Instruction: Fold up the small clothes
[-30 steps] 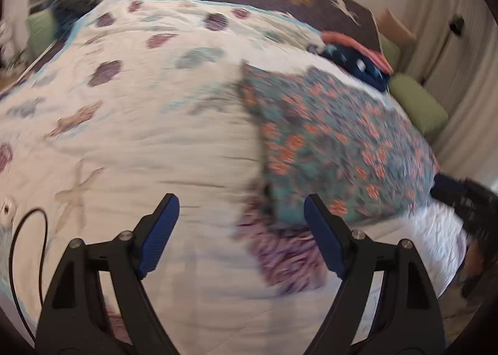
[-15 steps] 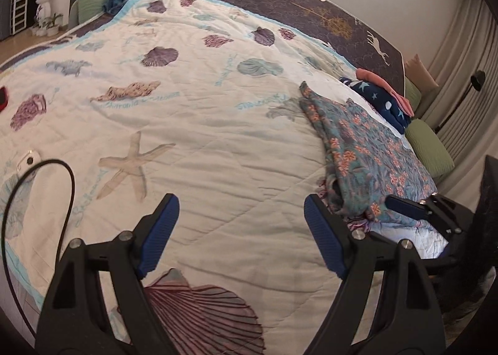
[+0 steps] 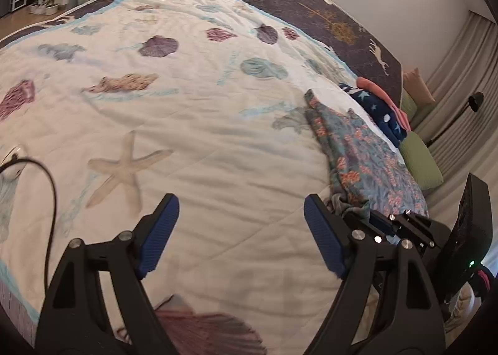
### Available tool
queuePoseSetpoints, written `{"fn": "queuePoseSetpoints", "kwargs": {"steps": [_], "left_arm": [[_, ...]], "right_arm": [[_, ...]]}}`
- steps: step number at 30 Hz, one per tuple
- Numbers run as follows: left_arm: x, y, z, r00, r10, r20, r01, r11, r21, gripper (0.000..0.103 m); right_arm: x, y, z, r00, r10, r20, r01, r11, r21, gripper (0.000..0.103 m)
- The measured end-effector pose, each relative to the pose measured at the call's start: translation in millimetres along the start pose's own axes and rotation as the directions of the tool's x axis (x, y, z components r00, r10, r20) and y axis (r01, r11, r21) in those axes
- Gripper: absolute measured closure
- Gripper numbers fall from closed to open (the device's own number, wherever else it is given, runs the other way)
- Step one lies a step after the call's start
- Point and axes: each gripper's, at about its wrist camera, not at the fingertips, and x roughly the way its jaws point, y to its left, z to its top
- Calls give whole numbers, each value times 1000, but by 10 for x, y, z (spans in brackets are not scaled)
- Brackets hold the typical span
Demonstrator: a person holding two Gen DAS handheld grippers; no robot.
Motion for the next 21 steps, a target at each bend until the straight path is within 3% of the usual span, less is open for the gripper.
{"fn": "queuePoseSetpoints", "kwargs": {"steps": [4,6,8,11,14,15,16,17,18,19,21], "left_arm": [[150,-151,189,995,-96,-20,96,995,25,20],[301,-273,326,984,-168,-51,170,985,23,21],[475,-413,452,962,-259,-82,261,965,10,20],[871,-663,635,904,-393,-166,392,919,-42,21],[1239,-849,699,883,-399,-248,398,916,-55,21],[1372,-900,716,882,-384,-273,386,921,-49,25],[1479,-929,727,882,-371,-290,375,926,-44,44],[1570,-938,745,882,-359,-305,363,931,-46,73],[1655,-934,769,882,-348,-317,348,936,-60,86],[1710,-924,790,870,-367,-329,358,929,-91,90],[1705,-939,828,868,-381,-317,366,924,-110,92]], "right_arm": [[-109,-266,-20,995,85,43,-90,986,138,96],[-165,-438,-37,989,138,62,-148,963,223,96],[-194,-536,-39,982,173,71,-186,945,270,96],[-239,-613,-48,976,199,88,-217,925,312,96],[-264,-647,-58,973,207,97,-228,914,335,97],[-265,-659,-62,973,208,99,-229,911,343,97],[-267,-669,-67,972,210,102,-233,906,353,97],[-278,-687,-78,971,215,104,-238,901,363,97],[-286,-699,-86,970,219,107,-244,896,372,97],[-297,-713,-88,969,221,111,-247,893,377,97],[-326,-727,-88,968,220,119,-249,890,382,98]]}}
